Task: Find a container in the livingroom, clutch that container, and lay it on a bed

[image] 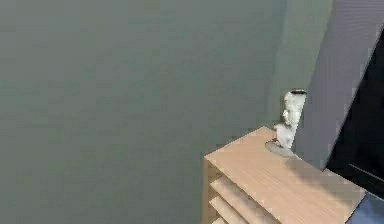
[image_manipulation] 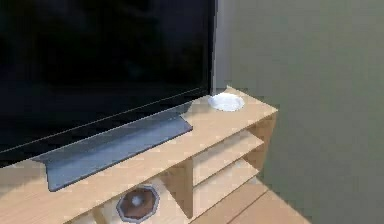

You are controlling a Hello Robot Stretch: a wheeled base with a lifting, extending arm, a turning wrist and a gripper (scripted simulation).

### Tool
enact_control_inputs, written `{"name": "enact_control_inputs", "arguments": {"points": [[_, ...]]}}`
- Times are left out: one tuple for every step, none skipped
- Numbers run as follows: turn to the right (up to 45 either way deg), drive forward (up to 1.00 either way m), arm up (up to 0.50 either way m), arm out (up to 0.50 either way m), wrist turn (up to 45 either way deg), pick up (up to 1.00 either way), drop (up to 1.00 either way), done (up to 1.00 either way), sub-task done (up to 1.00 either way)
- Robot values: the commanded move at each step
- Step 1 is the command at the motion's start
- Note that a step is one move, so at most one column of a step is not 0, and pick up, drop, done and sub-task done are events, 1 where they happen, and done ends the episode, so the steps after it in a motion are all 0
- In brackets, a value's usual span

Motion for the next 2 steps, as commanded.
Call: {"name": "enact_control_inputs", "arguments": {"points": [[-24.0, 0.0, 0.0, 0.0, 0.0, 0.0, 0.0, 0.0, 0.0], [0.0, 0.35, 0.0, 0.0, 0.0, 0.0, 0.0, 0.0, 0.0]]}}
